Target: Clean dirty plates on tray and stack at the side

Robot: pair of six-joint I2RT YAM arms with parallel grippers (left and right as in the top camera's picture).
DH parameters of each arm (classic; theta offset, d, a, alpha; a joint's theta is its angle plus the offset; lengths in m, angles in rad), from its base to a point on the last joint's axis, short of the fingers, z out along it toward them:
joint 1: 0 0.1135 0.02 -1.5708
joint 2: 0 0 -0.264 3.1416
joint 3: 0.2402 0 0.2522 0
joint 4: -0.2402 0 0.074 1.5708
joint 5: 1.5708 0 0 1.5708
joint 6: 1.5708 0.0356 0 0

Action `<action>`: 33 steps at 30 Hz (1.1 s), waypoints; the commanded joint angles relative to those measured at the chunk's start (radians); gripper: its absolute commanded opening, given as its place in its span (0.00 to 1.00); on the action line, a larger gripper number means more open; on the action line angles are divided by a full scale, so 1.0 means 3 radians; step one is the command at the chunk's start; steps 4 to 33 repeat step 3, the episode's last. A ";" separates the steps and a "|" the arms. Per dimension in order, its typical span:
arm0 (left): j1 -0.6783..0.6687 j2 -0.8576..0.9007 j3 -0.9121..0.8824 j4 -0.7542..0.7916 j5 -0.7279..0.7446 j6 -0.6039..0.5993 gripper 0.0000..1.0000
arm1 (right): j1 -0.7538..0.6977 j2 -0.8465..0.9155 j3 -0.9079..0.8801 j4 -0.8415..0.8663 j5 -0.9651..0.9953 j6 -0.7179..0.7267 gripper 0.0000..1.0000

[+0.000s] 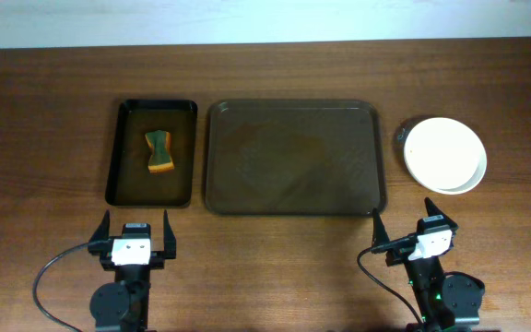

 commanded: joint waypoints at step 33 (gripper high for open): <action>0.0008 0.0015 -0.0018 -0.0004 -0.0025 0.0065 1.00 | 0.0032 -0.0022 -0.0024 -0.0005 -0.0017 -0.0009 0.98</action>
